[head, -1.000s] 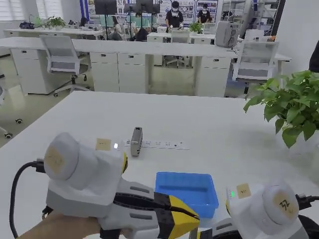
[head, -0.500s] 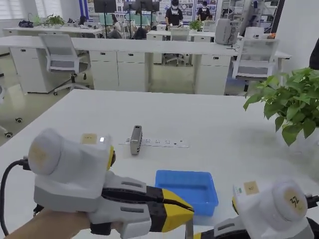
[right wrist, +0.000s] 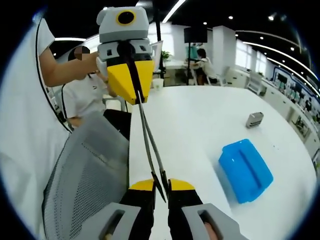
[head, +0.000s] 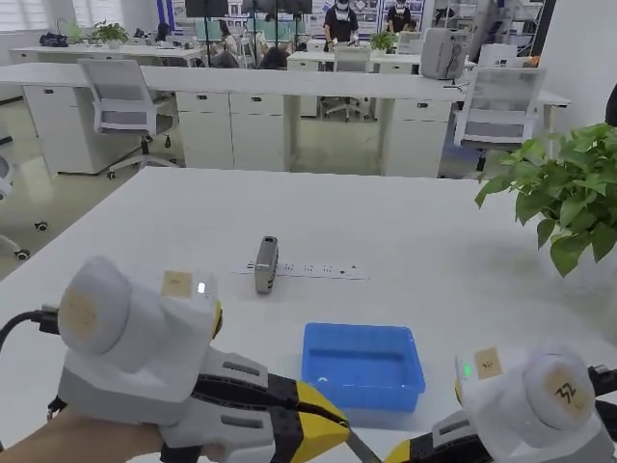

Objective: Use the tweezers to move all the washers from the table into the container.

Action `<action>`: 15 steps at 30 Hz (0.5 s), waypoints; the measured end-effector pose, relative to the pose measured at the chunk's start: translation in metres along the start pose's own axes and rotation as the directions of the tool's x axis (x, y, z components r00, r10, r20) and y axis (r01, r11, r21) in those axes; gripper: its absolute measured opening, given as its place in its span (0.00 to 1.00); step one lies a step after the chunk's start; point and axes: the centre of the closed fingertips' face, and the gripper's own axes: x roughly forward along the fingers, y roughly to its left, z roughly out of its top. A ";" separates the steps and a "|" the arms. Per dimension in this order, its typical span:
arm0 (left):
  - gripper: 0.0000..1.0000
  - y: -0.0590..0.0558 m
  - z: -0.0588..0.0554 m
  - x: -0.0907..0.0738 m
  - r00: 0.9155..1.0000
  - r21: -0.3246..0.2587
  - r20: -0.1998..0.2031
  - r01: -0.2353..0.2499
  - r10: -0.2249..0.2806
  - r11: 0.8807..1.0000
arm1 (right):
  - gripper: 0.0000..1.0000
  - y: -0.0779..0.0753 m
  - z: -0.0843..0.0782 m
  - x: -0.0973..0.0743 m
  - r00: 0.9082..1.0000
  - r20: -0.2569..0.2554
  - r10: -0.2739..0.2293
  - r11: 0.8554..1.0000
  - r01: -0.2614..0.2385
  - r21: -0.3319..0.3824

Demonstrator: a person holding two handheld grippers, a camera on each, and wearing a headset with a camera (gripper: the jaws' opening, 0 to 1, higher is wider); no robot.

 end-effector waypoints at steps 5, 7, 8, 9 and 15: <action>0.00 0.007 -0.016 0.007 0.996 0.028 -0.091 -0.023 0.025 0.999 | 0.05 -0.009 -0.011 -0.001 0.998 -0.050 -0.030 0.999 0.029 -0.021; 0.00 0.009 -0.023 0.010 0.991 0.047 -0.131 -0.031 0.037 0.998 | 0.06 -0.013 -0.015 -0.002 0.997 -0.064 -0.040 0.999 0.038 -0.028; 0.00 0.009 -0.025 0.012 0.989 0.054 -0.141 -0.027 0.034 0.998 | 0.06 -0.015 -0.017 -0.003 0.996 -0.074 -0.046 0.998 0.044 -0.034; 0.00 0.011 -0.030 0.014 0.985 0.069 -0.170 -0.028 0.039 0.997 | 0.06 -0.016 -0.019 -0.003 0.996 -0.079 -0.048 0.998 0.045 -0.034; 0.00 0.021 -0.050 0.028 0.961 0.130 -0.267 -0.036 0.070 0.991 | 0.06 -0.028 -0.034 0.001 0.989 -0.136 -0.062 0.998 0.058 -0.039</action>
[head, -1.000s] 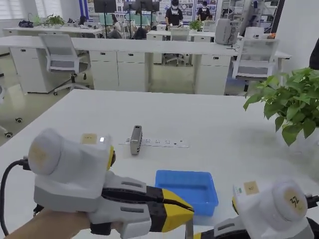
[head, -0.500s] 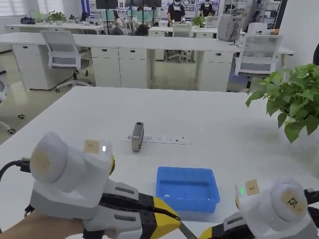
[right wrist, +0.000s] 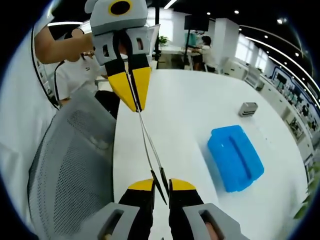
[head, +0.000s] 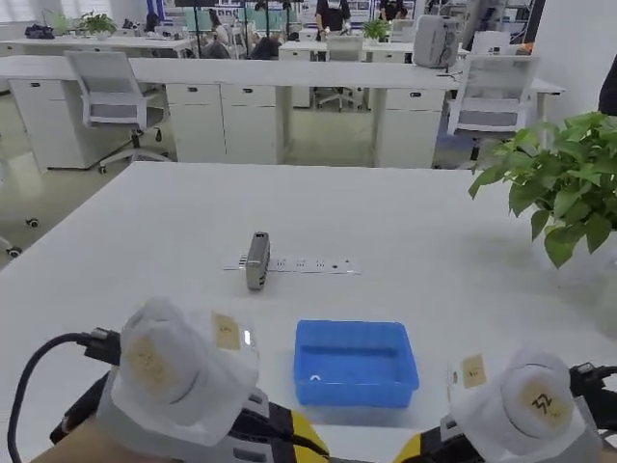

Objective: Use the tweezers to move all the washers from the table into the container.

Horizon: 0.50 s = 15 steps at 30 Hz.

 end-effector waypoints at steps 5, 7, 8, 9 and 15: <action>0.00 0.002 -0.009 0.018 0.999 0.035 -0.054 0.003 -0.001 0.999 | 0.07 -0.007 -0.016 0.011 0.999 -0.055 -0.003 1.000 0.003 -0.004; 0.00 0.005 -0.013 0.024 0.996 0.064 -0.083 -0.008 0.013 0.998 | 0.07 -0.010 -0.021 0.016 0.998 -0.059 -0.002 1.000 0.003 0.014; 0.00 0.006 -0.014 0.026 0.996 0.070 -0.092 -0.009 0.015 0.997 | 0.07 -0.012 -0.023 0.017 0.998 -0.061 -0.002 1.000 0.004 0.020; 0.00 0.007 -0.016 0.030 0.995 0.077 -0.100 -0.011 0.019 0.997 | 0.07 -0.013 -0.025 0.019 0.998 -0.063 -0.003 1.000 0.004 0.025; 0.00 0.011 -0.035 0.046 0.990 0.053 -0.140 0.017 -0.009 0.998 | 0.08 -0.016 -0.041 0.036 0.995 -0.102 0.006 0.998 0.001 0.069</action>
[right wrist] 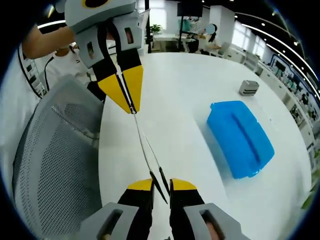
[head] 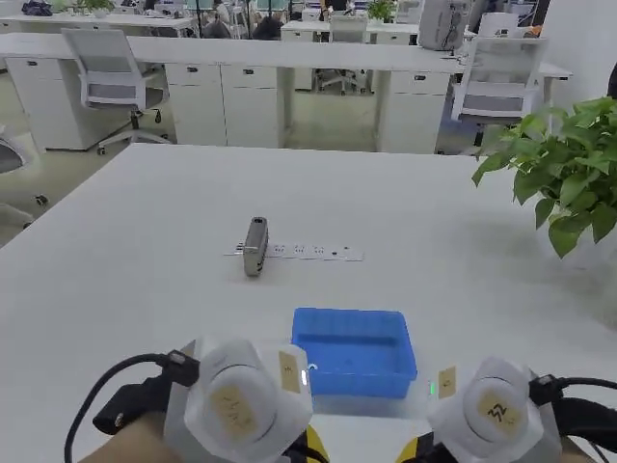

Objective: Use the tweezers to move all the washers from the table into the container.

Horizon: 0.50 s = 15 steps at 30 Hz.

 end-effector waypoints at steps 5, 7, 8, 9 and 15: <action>0.00 0.003 -0.010 0.016 1.000 -0.007 -0.029 0.002 -0.002 1.000 | 0.08 -0.005 -0.010 0.011 1.000 -0.016 -0.023 1.000 0.023 0.019; 0.00 0.003 -0.012 0.021 0.999 -0.009 -0.036 0.011 -0.011 1.000 | 0.08 -0.007 -0.014 0.014 0.999 -0.027 -0.031 0.999 0.032 0.016; 0.00 0.003 -0.013 0.022 0.999 -0.007 -0.036 0.012 -0.012 1.000 | 0.08 -0.007 -0.016 0.016 0.999 -0.031 -0.034 0.999 0.034 0.019; 0.00 0.003 -0.014 0.025 0.999 0.001 -0.042 0.011 -0.010 1.000 | 0.09 -0.008 -0.018 0.017 0.999 -0.034 -0.039 0.999 0.040 0.028; 0.00 0.006 -0.019 0.034 0.998 0.004 -0.062 0.031 -0.031 1.000 | 0.10 -0.011 -0.025 0.025 0.997 -0.051 -0.065 0.996 0.067 0.056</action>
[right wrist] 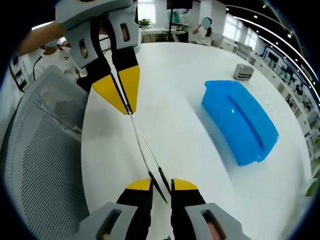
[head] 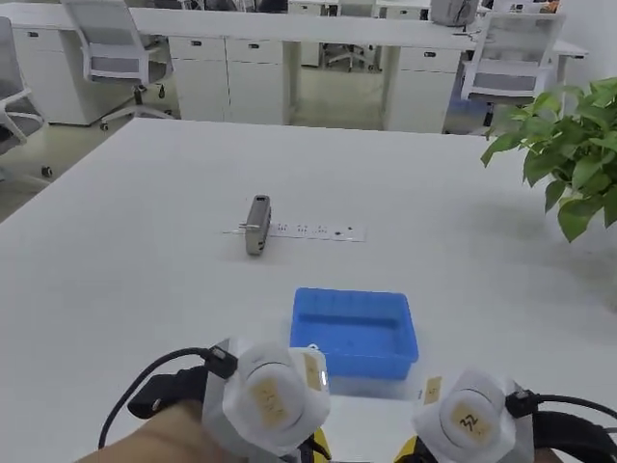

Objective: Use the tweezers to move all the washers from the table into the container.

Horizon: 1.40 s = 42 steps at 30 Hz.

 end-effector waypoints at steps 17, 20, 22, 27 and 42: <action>0.00 0.002 -0.026 0.020 0.998 0.022 -0.064 0.008 -0.007 1.000 | 0.19 -0.004 -0.005 0.004 0.997 0.013 -0.074 0.995 0.073 0.062; 0.00 0.002 -0.035 0.025 0.995 0.035 -0.101 0.005 -0.001 0.999 | 0.21 0.001 -0.007 -0.003 0.996 0.023 -0.081 0.993 0.078 0.093; 0.00 0.002 -0.038 0.027 0.994 0.039 -0.113 0.005 0.000 0.999 | 0.22 0.002 -0.009 -0.007 0.995 0.026 -0.092 0.990 0.089 0.112; 0.00 0.005 -0.046 0.032 0.989 0.043 -0.151 0.000 0.006 0.999 | 0.25 0.009 -0.006 -0.026 0.986 0.100 -0.134 0.964 0.107 0.243; 0.00 0.010 -0.052 0.038 0.977 0.078 -0.212 0.005 0.012 0.997 | 0.35 0.021 -0.007 -0.072 0.941 0.190 -0.280 0.886 0.177 0.429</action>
